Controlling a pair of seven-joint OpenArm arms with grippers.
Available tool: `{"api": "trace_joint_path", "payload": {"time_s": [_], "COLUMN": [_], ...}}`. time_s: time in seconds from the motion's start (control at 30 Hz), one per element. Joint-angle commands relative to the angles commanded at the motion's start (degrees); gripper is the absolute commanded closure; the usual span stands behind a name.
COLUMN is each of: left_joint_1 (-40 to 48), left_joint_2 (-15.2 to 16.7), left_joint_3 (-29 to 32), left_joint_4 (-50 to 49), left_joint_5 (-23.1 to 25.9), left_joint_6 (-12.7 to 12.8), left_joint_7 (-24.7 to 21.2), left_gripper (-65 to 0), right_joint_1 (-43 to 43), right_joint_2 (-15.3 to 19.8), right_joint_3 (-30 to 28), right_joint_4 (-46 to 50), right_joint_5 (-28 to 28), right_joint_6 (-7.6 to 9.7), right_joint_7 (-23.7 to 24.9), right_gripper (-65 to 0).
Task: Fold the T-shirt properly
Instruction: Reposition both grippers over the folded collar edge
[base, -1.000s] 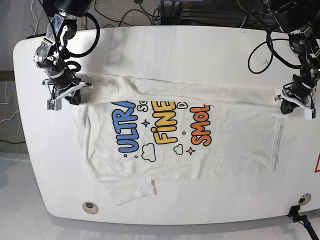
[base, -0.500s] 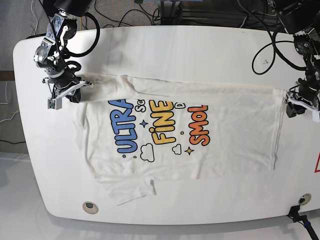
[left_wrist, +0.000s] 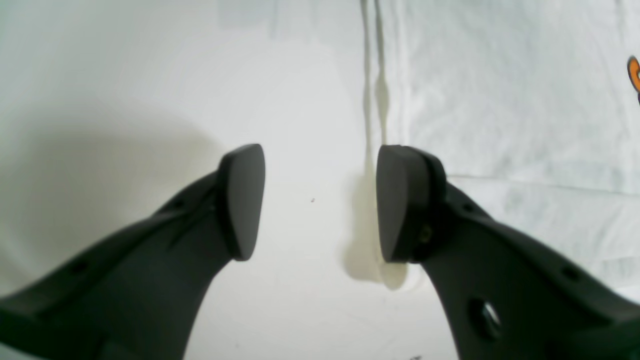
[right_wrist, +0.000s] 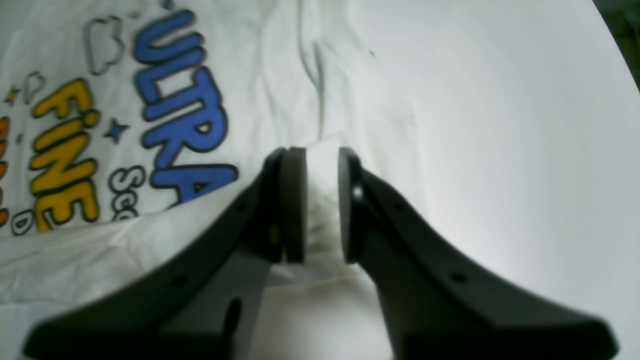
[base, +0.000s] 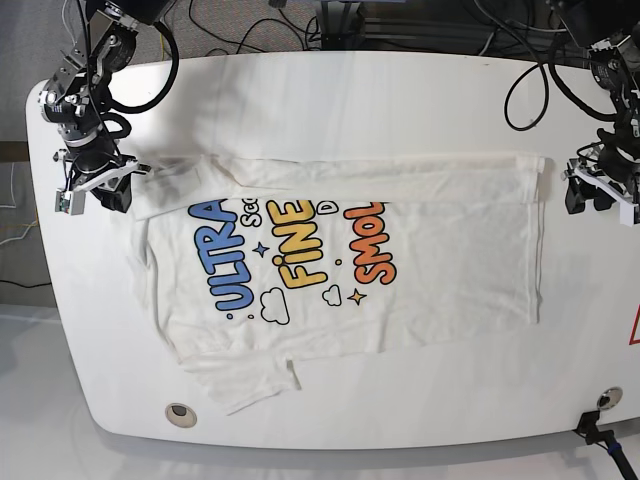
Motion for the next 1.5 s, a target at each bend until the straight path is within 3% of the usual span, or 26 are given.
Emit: {"api": "trace_joint_path", "payload": {"time_s": [0.17, 0.2, 0.33, 0.83, 0.93, 1.03, 1.1, 1.17, 1.5], "left_joint_1": [0.9, 1.5, 3.7, 5.3, 5.3, 5.3, 5.1, 4.9, 5.7], "left_joint_2": [0.1, 0.2, 0.4, 0.9, 1.0, 1.1, 1.2, 1.5, 3.6], "left_joint_3": [-0.1, 0.2, 0.1, 0.6, 1.0, 0.9, 1.0, 1.0, 0.1], "left_joint_4": [-0.4, -0.4, -0.4, -0.2, -0.2, -0.2, -0.3, -0.4, 0.7], "left_joint_5": [-0.2, 1.2, 1.3, 2.3, 2.3, 2.2, 2.2, 2.1, 2.0], "left_joint_6": [0.2, 0.2, 0.4, 0.8, 1.0, 1.0, 0.9, 0.8, 2.6], "left_joint_7": [-0.1, 0.9, 0.8, 0.9, 0.8, -0.7, -0.9, -1.2, 0.0], "left_gripper": [-30.6, -34.3, -35.3, -35.4, -33.6, -25.8, -23.9, -27.6, -26.2], "right_joint_1": [-1.2, -0.7, -1.2, -2.7, -3.0, -3.3, -3.3, -3.7, -4.6], "right_joint_2": [-0.6, -0.1, 0.0, 0.5, 0.4, 0.4, 0.4, 0.4, 0.1], "right_joint_3": [0.4, 0.6, 0.5, 0.2, 0.2, 0.2, 0.1, 0.0, 1.7], "right_joint_4": [3.4, 2.7, 2.6, -4.6, -4.3, -4.1, -3.8, -3.4, -4.2], "right_joint_5": [2.0, 1.5, 1.7, 1.6, 1.5, 1.5, 1.5, 1.6, 2.0], "right_joint_6": [0.14, 0.42, 0.38, 0.3, 0.11, 0.11, 0.09, 0.04, 0.55], "right_joint_7": [-0.2, 0.2, 0.5, 2.6, 3.0, 3.1, 3.2, 3.3, 2.9], "right_gripper": [-17.4, -16.4, -16.4, -16.3, -16.4, -16.5, -16.5, -16.6, -17.7]}}
